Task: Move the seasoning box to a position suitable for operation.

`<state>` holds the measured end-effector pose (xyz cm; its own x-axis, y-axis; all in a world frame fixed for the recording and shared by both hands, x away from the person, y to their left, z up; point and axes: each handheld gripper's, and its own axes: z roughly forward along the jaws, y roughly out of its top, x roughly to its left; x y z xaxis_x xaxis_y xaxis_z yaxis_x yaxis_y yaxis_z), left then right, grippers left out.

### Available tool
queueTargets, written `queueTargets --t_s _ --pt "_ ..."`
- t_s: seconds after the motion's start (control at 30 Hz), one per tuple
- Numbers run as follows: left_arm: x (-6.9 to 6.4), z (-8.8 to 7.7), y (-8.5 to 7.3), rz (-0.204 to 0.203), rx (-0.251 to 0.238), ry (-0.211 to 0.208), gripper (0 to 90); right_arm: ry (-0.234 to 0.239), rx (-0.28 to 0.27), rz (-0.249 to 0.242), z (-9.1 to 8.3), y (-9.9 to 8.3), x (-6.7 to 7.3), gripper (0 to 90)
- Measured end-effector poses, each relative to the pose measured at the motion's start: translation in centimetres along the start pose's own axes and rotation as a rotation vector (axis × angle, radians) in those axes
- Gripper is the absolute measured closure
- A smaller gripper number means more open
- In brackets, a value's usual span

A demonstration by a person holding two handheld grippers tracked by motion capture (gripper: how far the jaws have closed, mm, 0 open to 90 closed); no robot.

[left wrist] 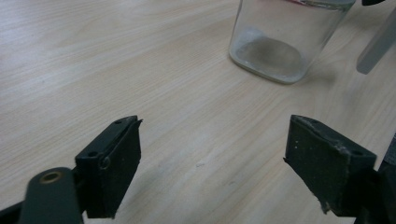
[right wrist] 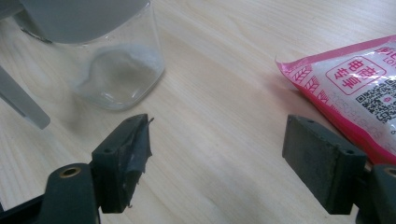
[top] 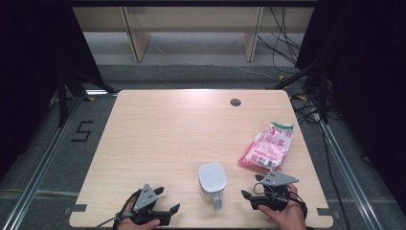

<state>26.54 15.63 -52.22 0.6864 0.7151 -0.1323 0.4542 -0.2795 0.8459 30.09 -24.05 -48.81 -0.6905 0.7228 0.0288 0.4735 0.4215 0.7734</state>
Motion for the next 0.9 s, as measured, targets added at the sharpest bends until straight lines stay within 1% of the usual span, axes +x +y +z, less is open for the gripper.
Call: queueTargets --t_s 0.07,0.1,0.13,0.17,0.27,0.3,0.33,0.37,0.4,0.43,0.47,0.5,0.53,0.57,0.6,0.63,0.67,0.7,0.73,0.77,0.9 --pt "-0.2 0.0 0.0 -0.002 -0.007 -0.014 24.6 0.003 0.003 -0.002 0.0 0.0 -0.1 24.3" --pt "-0.3 0.0 0.0 -0.006 -0.009 -0.027 25.7 0.0 0.004 0.019 0.0 0.0 0.1 24.1" --pt "-0.4 0.0 0.0 -0.004 -0.014 -0.023 26.2 -0.002 -0.005 0.002 0.0 0.0 -0.1 24.0" --pt "-0.5 0.0 0.0 -0.006 -0.018 -0.04 28.4 -0.001 -0.007 0.004 0.0 0.0 -0.1 24.1" --pt "-0.7 0.1 0.0 -0.01 -0.031 -0.052 34.6 -0.009 -0.005 0.005 0.0 0.0 -0.2 23.8" --pt "-0.8 0.0 0.0 0.007 -0.022 -0.063 36.0 -0.011 -0.003 0.003 0.0 0.0 -0.2 23.9" --pt "-1.0 0.2 0.0 -0.01 -0.033 -0.079 37.5 -0.012 -0.004 0.003 0.0 0.0 -0.2 23.8" --pt "-1.0 0.2 0.1 0.016 -0.027 -0.084 38.4 -0.013 -0.008 0.003 -0.1 0.0 -0.2 23.8" --pt "-1.1 0.3 0.0 0.001 -0.026 -0.092 38.6 -0.011 -0.007 0.001 -0.1 0.0 -0.2 23.8" --pt "-1.2 0.3 0.0 -0.004 -0.029 -0.103 39.6 -0.011 -0.006 0.001 -0.1 0.0 -0.2 23.8" --pt "-1.2 0.4 0.0 0.008 -0.015 -0.104 40.2 -0.011 -0.004 0.002 -0.1 0.0 -0.2 23.8" --pt "-1.3 0.5 0.0 0.005 -0.027 -0.107 40.6 -0.011 -0.003 0.002 -0.1 0.0 -0.2 23.8" --pt "-1.3 0.5 0.0 0.005 -0.027 -0.107 40.8 -0.011 -0.003 0.002 -0.1 0.0 -0.2 23.8" --pt "-1.3 0.6 0.0 0.002 -0.007 -0.121 41.2 -0.012 -0.009 0.002 -0.1 0.0 -0.2 23.8" --pt "-1.3 0.7 -0.1 0.003 -0.008 -0.119 41.7 -0.011 -0.007 -0.001 -0.1 0.0 -0.2 23.8" --pt "-1.2 0.7 -0.1 0.029 0.007 -0.11 41.8 -0.012 -0.005 0.0 -0.1 0.0 -0.3 23.8" --pt "-1.2 0.7 -0.1 0.029 0.007 -0.11 41.8 -0.012 -0.005 0.0 -0.1 0.0 -0.3 23.8" --pt "-1.3 0.7 -0.1 0.017 0.004 -0.12 41.5 -0.012 -0.003 0.002 -0.1 0.0 -0.3 23.8" --pt "-1.3 0.7 0.0 0.03 -0.004 -0.126 41.1 -0.011 -0.003 0.003 -0.1 0.0 -0.3 23.8" --pt "-1.5 0.8 -0.1 0.002 -0.001 -0.129 40.9 -0.01 -0.004 0.004 -0.1 0.0 -0.2 23.8" --pt "-1.7 0.8 0.0 -0.005 -0.006 -0.142 39.6 -0.012 -0.005 0.004 -0.1 0.0 -0.2 23.8"
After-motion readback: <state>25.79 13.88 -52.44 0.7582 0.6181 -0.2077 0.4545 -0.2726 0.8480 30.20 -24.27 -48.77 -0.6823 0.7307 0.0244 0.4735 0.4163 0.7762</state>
